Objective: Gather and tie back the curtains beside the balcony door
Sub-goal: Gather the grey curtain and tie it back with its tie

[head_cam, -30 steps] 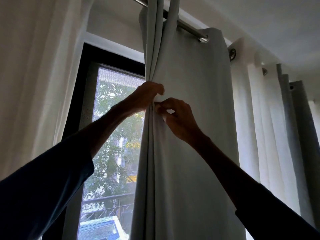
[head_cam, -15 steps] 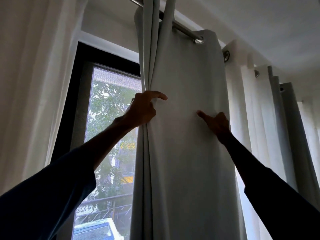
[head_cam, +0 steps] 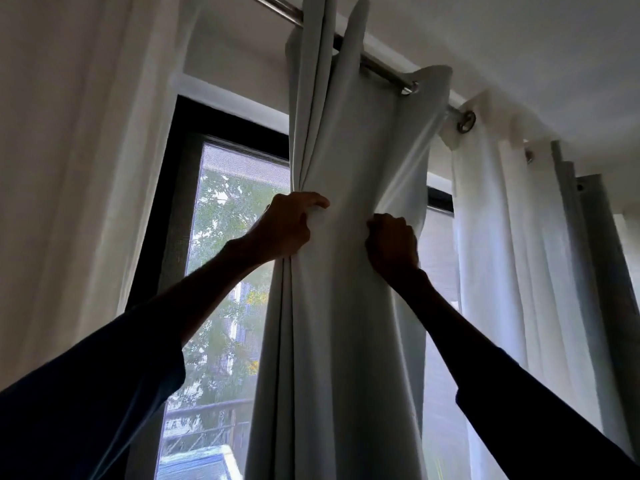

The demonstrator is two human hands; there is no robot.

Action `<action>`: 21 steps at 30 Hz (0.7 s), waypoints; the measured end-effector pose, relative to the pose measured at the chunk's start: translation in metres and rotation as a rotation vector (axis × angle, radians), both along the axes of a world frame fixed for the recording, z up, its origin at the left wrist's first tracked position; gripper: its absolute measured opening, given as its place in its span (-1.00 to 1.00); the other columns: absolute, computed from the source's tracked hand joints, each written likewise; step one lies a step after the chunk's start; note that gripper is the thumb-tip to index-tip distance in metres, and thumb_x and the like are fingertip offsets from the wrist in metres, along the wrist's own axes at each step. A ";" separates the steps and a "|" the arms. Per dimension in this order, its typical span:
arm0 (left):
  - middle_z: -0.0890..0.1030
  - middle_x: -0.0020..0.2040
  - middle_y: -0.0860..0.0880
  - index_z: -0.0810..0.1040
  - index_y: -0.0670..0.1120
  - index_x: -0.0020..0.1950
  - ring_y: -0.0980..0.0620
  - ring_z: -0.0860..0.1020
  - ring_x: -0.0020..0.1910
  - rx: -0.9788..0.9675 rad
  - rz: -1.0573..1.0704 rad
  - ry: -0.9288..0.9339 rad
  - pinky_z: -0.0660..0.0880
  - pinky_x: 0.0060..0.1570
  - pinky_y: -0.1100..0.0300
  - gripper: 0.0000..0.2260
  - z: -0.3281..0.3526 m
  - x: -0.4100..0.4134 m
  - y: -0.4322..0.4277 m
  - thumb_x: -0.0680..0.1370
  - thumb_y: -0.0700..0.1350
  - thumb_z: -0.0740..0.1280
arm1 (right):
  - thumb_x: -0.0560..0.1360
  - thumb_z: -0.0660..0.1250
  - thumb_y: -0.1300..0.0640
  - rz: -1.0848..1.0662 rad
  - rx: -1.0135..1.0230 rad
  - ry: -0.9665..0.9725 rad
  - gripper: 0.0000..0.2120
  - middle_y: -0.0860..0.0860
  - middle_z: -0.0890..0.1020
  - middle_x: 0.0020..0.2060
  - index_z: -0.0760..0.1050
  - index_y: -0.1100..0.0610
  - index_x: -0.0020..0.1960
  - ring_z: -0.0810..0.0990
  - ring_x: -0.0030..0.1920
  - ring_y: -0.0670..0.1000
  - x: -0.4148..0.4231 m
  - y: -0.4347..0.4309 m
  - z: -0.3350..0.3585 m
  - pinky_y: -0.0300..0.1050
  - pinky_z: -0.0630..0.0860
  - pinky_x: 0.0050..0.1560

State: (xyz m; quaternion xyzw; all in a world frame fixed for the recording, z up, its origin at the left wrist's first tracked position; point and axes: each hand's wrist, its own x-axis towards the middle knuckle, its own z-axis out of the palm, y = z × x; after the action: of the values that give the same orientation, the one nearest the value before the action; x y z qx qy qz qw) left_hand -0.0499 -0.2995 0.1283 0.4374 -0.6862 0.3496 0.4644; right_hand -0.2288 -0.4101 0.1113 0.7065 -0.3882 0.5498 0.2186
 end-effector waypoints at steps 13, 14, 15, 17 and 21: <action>0.65 0.04 -0.31 0.54 -0.32 0.27 -0.30 0.63 0.00 -0.145 0.146 -0.171 0.43 -0.02 0.17 -0.50 0.004 0.048 0.029 0.38 -0.20 0.13 | 0.61 0.18 0.15 0.231 -0.346 0.211 -0.80 0.19 0.64 -0.01 0.53 0.15 0.15 0.60 0.02 0.27 0.071 0.088 0.001 -0.03 0.40 -0.12; 0.66 0.02 -0.30 0.45 -0.27 0.40 -0.25 0.64 -0.03 -0.114 0.107 -0.128 0.41 -0.03 0.26 -0.47 0.003 0.043 0.030 0.41 -0.28 0.16 | 0.60 0.18 0.17 0.227 -0.328 0.210 -0.80 0.20 0.64 -0.02 0.52 0.16 0.14 0.60 0.01 0.28 0.070 0.085 -0.005 -0.03 0.38 -0.14; 0.66 -0.06 -0.28 0.33 -0.19 0.51 -0.17 0.64 -0.12 -0.086 0.074 -0.108 0.41 -0.10 0.31 -0.40 0.000 0.037 0.032 0.45 -0.35 0.18 | 0.59 0.18 0.19 0.235 -0.310 0.202 -0.82 0.20 0.64 -0.04 0.52 0.18 0.12 0.60 0.00 0.28 0.068 0.082 -0.011 -0.04 0.35 -0.17; 0.62 -0.27 -0.26 0.07 0.02 0.62 0.02 0.55 -0.39 -0.027 0.040 -0.131 0.47 -0.27 0.26 -0.25 -0.005 0.023 0.037 0.49 -0.42 0.18 | 0.56 0.19 0.24 0.253 -0.273 0.167 -0.84 0.20 0.65 -0.08 0.51 0.19 0.07 0.60 -0.02 0.31 0.061 0.077 -0.018 -0.04 0.31 -0.20; 0.52 -0.41 -0.11 -0.08 0.20 0.60 0.09 0.50 -0.52 0.069 0.057 -0.233 0.54 -0.39 0.12 -0.18 -0.004 0.005 0.035 0.52 -0.41 0.16 | 0.55 0.22 0.26 0.274 -0.255 0.162 -0.84 0.19 0.66 -0.09 0.53 0.21 0.08 0.60 -0.03 0.28 0.043 0.077 -0.028 -0.13 0.23 -0.19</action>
State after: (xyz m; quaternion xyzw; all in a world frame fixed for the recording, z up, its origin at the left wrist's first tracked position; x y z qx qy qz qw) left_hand -0.0448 -0.2643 0.1243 0.4290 -0.7344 0.3871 0.3561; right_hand -0.1857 -0.3334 0.0831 0.7614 -0.1969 0.5603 0.2598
